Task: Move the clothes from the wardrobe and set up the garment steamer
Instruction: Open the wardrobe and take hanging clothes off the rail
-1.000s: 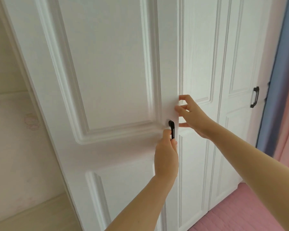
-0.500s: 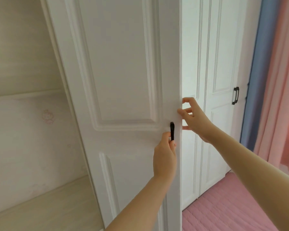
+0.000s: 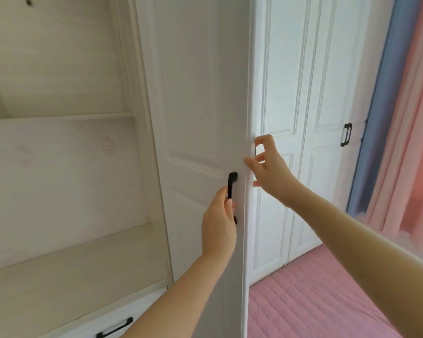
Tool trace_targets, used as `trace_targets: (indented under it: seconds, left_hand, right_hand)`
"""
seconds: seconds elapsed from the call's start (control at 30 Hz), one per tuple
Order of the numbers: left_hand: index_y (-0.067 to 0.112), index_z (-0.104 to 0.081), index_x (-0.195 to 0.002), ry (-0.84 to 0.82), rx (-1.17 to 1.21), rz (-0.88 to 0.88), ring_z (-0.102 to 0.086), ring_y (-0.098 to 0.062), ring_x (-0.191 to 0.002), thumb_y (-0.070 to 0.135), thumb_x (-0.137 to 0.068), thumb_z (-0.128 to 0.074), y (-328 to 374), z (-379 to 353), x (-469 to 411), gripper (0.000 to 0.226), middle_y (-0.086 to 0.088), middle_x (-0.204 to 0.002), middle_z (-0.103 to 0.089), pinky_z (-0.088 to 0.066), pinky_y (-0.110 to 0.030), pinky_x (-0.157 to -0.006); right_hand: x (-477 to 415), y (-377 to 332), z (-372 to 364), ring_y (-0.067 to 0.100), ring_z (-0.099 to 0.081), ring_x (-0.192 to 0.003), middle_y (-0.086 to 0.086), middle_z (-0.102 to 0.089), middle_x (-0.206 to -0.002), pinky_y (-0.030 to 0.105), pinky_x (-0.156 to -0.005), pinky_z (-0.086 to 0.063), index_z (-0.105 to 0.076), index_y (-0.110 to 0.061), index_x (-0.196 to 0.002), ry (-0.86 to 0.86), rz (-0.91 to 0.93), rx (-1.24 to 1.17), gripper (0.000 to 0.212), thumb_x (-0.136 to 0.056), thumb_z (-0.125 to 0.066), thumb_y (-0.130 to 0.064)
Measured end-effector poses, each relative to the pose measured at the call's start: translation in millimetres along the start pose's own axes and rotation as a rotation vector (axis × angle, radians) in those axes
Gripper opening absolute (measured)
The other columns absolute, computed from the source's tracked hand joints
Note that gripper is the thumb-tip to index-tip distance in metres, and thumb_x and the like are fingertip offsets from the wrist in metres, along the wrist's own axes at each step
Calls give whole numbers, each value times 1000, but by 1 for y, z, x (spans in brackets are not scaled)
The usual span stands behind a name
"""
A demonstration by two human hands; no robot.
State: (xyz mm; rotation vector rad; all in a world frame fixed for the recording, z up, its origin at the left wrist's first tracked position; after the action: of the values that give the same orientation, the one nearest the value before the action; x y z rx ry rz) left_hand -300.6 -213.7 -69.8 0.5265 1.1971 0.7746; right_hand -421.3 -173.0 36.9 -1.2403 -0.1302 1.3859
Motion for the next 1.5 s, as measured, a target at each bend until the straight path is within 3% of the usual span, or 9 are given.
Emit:
trace_targets:
  seconds: [0.2, 0.33, 0.47, 0.73, 0.93, 1.07, 1.23, 1.4, 1.5]
  left_hand:
    - [41, -48, -122, 14, -17, 7, -58, 7, -93, 46, -95, -48, 3, 57, 28, 28, 23, -100, -60, -46, -8, -75]
    - [47, -41, -111, 45, -56, 45, -57, 3, -91, 56, -80, -63, -2, 93, 33, 39, 22, -96, -57, -49, -16, -72]
    - [33, -46, -118, 87, -127, 67, -58, -4, -86, 50, -72, -74, -10, 124, 36, 57, 13, -90, -57, -51, -24, -71]
    - [43, -38, -128, 56, -41, 92, -61, 3, -91, 37, -78, -75, -19, 155, 43, 62, 16, -103, -61, -51, -16, -80]
    - [46, -32, -133, 94, -28, 80, -60, 4, -104, 34, -81, -72, -14, 147, 50, 66, 13, -127, -58, -50, -17, -91]
    - [49, -28, -137, 132, -80, 87, -57, 4, -108, 36, -84, -68, -10, 142, 55, 67, 14, -138, -50, -45, -12, -90]
    - [33, -34, -142, 241, -218, 92, -58, -4, -105, 40, -85, -66, -13, 139, 60, 66, 18, -132, -50, -54, -36, -87]
    - [30, -35, -139, 380, -472, 60, -53, -12, -108, 35, -84, -67, 4, 136, 64, 64, 11, -131, -50, -55, -38, -81]
    - [21, -37, -138, 384, -673, -101, -50, -19, -110, 15, -83, -69, 22, 125, 66, 64, 1, -129, -50, -52, -32, -86]
  right_hand:
    - [28, -46, -33, 27, -62, -89, 7, -54, -96, 49, -75, -58, -35, -20, -122, -126, 12, -64, 30, -96, -49, -18]
    - [36, -69, -51, 17, -62, -87, -5, -54, -99, 41, -75, -59, -41, -22, -121, -232, 64, -84, 30, -94, -55, -22]
    - [34, -84, -70, 13, -63, -91, -4, -59, -115, 30, -77, -54, -46, -22, -126, -272, 124, -39, 39, -91, -61, -28]
    - [37, -96, -107, 5, -58, -95, -4, -45, -143, 9, -68, -39, -29, -25, -145, -366, 171, -85, 56, -95, -54, -29]
    - [37, -94, -104, 6, -58, -94, -4, -45, -142, 9, -71, -39, -29, -26, -145, -363, 209, -75, 56, -95, -54, -32]
    - [36, -89, -103, 13, -54, -117, -5, -45, -142, 24, -94, -42, -28, -25, -145, -382, 250, -38, 58, -94, -53, -35]
    - [37, -74, -93, 18, -50, -124, -1, -47, -142, 33, -103, -40, -27, -19, -146, -417, 295, 87, 59, -95, -52, -35]
    - [36, -47, -66, 22, -55, -105, 1, -47, -142, 36, -101, -40, -28, -16, -145, -434, 308, 241, 55, -97, -48, -34]
    - [35, -25, -50, 25, -56, -114, 2, -46, -144, 38, -100, -43, -29, -15, -145, -472, 256, 294, 56, -97, -47, -36]
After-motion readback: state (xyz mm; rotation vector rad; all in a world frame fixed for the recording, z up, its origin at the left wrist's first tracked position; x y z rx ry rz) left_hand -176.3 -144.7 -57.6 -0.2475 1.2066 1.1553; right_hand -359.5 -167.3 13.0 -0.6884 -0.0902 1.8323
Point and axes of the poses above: each hand's wrist, its own x-axis away from the middle knuckle, its own z-axis out of the back of the hand, y = z × x, the point moved 4 cm from there along -x, towards the middle knuckle
